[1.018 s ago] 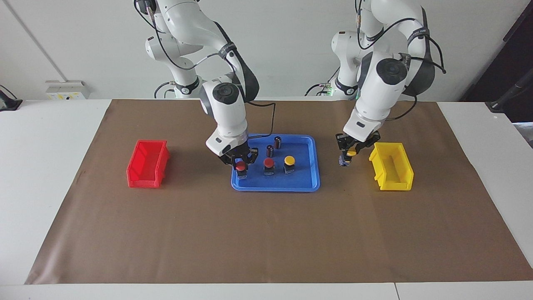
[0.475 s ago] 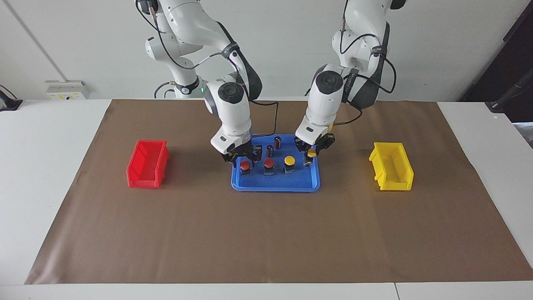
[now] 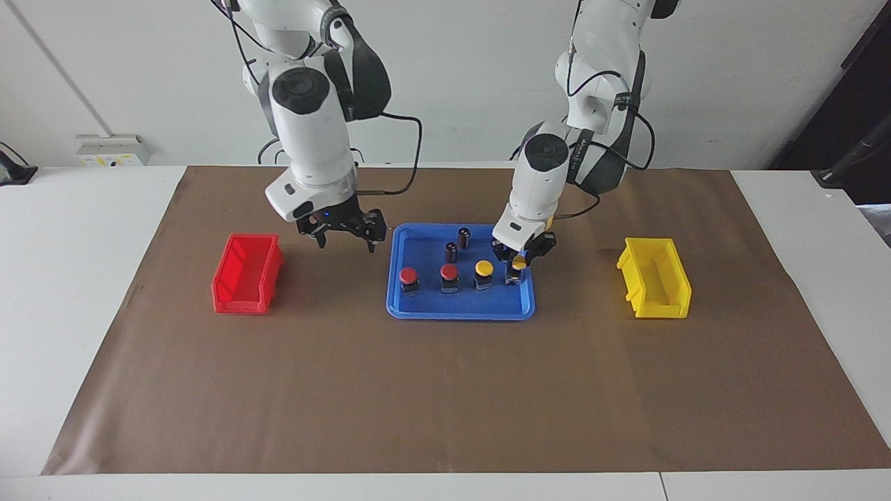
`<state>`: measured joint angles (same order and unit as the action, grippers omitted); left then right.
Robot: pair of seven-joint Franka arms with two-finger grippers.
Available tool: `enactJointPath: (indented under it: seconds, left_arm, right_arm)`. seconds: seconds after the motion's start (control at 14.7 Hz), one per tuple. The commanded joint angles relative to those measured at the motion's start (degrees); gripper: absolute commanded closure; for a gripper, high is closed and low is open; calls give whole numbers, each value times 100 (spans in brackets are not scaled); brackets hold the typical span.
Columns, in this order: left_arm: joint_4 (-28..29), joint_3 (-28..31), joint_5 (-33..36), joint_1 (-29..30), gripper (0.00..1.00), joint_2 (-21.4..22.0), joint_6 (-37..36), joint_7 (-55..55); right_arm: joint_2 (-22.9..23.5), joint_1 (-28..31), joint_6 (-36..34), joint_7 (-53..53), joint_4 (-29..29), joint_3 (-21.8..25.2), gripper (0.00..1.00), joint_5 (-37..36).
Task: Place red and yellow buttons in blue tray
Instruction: 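Drop the yellow button in the tray while the right gripper withdraws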
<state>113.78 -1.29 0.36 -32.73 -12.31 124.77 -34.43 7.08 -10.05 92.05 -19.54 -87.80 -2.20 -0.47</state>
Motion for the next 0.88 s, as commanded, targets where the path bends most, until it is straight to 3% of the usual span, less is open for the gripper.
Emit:
enactJointPath:
  seconds: [0.0,0.07,0.34,0.61,0.81]
  left_arm:
    - [-4,94,-44,-76,22,-78,67,-28]
    - [-110,103,-10,-67,1,-43,-109,-2]
    - [-725,121,0,187,0,105,-1040,586]
    - [-1374,147,-9,713,0,440,-2111,1208]
    - [-1675,147,-9,1284,0,677,-2395,1720]
  right_arm:
    - [-346,695,-642,877,105,-61,0,-41]
    - [-522,950,-897,1212,175,-61,0,-67]
    - [-532,1610,-884,2049,264,-61,0,-58]
    - [-567,1278,-908,2077,272,0,0,-322]
    - [-576,927,-1049,2085,272,280,0,-314]
